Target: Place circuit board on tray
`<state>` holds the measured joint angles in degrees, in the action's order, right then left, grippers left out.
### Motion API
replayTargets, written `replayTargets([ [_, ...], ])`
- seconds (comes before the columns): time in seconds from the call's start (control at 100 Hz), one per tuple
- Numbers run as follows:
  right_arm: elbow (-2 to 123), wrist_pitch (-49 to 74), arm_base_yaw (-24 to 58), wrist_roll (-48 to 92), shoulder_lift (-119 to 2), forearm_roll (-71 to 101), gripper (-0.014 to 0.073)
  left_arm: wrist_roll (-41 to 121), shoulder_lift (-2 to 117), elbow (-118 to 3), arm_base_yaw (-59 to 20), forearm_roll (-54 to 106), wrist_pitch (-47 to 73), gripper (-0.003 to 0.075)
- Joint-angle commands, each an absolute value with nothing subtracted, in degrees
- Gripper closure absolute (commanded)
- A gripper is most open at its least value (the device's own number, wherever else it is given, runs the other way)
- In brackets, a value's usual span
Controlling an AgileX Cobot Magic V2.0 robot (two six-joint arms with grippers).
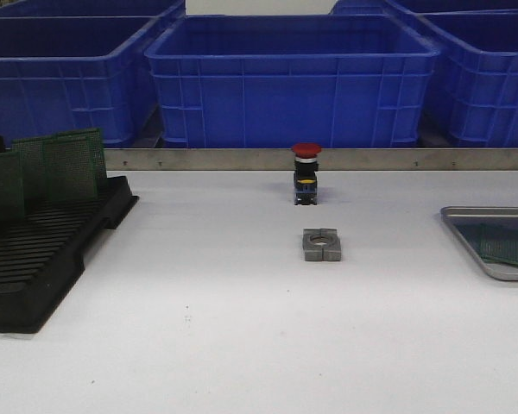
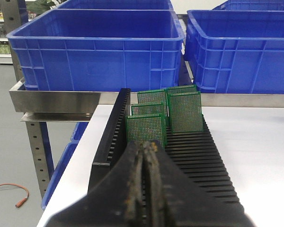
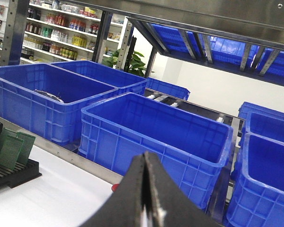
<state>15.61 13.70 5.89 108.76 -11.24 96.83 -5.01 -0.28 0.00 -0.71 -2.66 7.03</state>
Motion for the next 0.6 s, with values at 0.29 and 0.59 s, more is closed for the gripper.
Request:
replayTargets([
  [0.29, 16.9, -1.6, 6.1, 87.5, -11.9, 73.3, 0.0701, -5.5, -2.0, 2.7, -1.1, -2.5, 2.1, 0.0741],
  [0.59, 11.5, -5.7, 0.2, 13.7, -11.9, 7.1, 0.0701, -5.5, -2.0, 2.7, -1.1, -2.5, 2.1, 0.0741],
])
